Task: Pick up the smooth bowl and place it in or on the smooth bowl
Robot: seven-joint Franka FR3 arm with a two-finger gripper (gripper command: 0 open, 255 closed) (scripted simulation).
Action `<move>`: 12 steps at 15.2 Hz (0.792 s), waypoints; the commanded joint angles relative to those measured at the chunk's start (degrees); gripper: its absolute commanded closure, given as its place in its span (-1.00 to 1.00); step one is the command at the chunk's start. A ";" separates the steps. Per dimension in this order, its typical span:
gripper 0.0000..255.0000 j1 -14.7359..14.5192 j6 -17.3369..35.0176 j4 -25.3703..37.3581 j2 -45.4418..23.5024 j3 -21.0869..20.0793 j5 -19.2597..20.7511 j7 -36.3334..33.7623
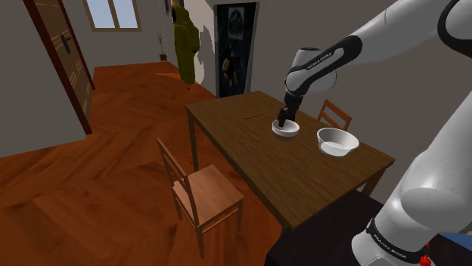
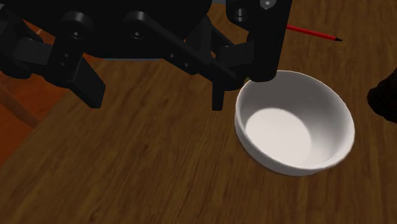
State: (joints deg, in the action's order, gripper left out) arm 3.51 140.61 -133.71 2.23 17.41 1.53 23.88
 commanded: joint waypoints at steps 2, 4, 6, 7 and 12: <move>-1.00 0.61 3.72 3.59 -7.24 0.68 -2.37 3.25; -1.00 1.41 5.60 6.23 -11.75 0.66 -4.03 5.32; -1.00 2.43 7.18 9.16 -16.23 0.39 -5.65 7.29; -1.00 3.01 7.86 10.75 -18.46 0.18 -6.40 8.20; -1.00 5.37 10.04 16.39 -26.10 -1.02 -8.56 10.81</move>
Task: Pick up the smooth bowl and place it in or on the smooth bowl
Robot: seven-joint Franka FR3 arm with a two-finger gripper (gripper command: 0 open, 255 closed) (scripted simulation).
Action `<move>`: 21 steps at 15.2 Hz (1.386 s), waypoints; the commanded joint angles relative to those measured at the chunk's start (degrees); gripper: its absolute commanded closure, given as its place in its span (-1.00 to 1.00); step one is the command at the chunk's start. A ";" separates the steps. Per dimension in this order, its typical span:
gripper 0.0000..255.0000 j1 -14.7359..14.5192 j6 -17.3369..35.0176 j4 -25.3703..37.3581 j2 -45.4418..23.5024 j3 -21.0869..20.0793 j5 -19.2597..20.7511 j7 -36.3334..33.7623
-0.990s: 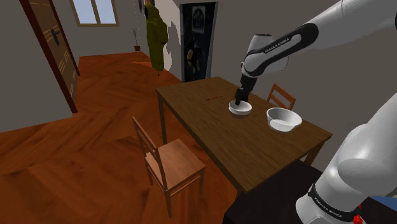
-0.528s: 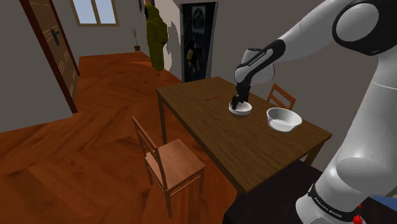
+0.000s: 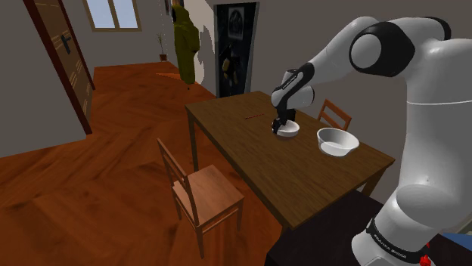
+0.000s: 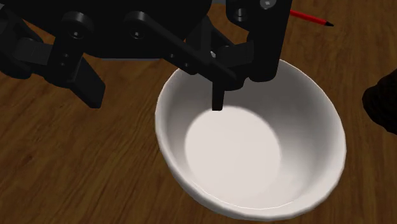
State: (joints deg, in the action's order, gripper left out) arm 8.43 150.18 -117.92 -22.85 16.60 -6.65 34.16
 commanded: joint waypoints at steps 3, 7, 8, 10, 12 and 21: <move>-1.00 1.08 1.94 1.22 -3.14 -0.85 -1.23 1.11; -1.00 1.84 3.60 2.11 -5.71 -1.65 -2.16 1.76; -1.00 1.85 3.60 2.10 -5.71 -1.65 -2.16 1.76; -1.00 1.85 3.60 2.11 -5.71 -1.65 -2.16 1.75; -1.00 1.85 3.60 2.11 -5.71 -1.65 -2.16 1.75; 1.00 1.85 3.59 2.10 -5.70 -1.64 -2.15 1.75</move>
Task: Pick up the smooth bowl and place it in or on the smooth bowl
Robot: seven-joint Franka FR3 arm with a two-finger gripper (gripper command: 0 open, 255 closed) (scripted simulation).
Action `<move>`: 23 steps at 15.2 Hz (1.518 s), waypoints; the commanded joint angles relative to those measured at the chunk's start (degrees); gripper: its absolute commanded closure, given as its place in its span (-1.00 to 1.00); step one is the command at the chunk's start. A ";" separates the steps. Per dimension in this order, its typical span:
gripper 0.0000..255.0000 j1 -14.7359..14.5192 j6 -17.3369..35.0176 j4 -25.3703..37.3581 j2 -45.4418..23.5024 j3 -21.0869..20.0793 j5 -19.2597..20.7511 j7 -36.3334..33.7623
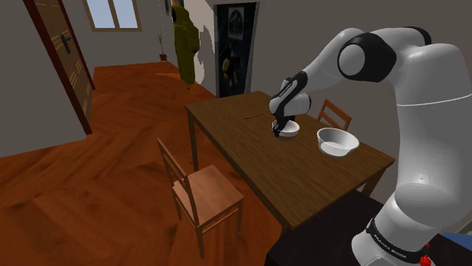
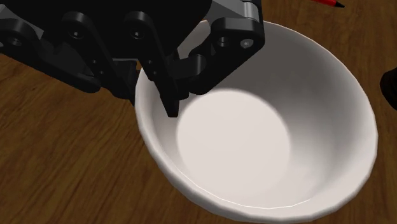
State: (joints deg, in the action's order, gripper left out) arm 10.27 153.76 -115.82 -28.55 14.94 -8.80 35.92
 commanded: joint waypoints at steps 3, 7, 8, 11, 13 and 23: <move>1.00 0.00 0.01 0.01 -0.01 0.00 0.00 0.00; 1.00 -0.63 -2.26 -0.09 2.38 0.82 0.92 -0.56; 1.00 -0.78 -2.84 -0.08 2.96 1.01 1.16 -0.70; 1.00 -1.21 -4.61 0.02 4.67 1.56 1.88 -1.13; 1.00 -1.47 -5.82 0.15 5.77 1.90 2.36 -1.41; 1.00 -2.51 -12.10 1.55 10.82 3.22 4.66 -2.74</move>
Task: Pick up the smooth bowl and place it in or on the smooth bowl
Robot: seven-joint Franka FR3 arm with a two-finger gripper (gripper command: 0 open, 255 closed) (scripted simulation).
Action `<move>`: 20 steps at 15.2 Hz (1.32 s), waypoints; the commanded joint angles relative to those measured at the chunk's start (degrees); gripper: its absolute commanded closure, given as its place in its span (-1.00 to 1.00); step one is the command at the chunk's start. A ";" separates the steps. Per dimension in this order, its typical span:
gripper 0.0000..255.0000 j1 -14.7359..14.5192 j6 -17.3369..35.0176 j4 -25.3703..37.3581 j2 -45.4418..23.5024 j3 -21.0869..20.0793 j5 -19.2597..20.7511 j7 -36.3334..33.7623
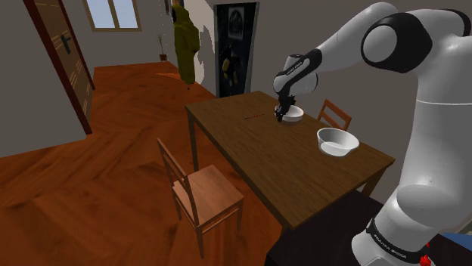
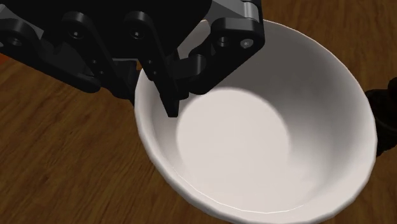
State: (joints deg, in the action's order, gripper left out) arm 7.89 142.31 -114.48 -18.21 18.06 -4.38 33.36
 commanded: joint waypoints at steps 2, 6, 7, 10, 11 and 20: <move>1.00 -0.28 -1.95 0.64 1.39 0.30 0.66 -0.41; 1.00 -0.55 -4.60 1.66 3.10 0.62 1.44 -0.85; 1.00 -0.61 -5.28 1.94 3.50 0.69 1.62 -0.94; 1.00 -0.40 -6.02 0.44 5.88 1.23 2.33 -0.47; 1.00 -0.06 -5.47 -1.59 7.45 1.65 2.70 0.19; 1.00 4.13 -2.42 -16.79 20.68 6.13 7.04 6.60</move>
State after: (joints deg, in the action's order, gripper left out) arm 11.46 139.74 -129.25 0.37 23.62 1.72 39.34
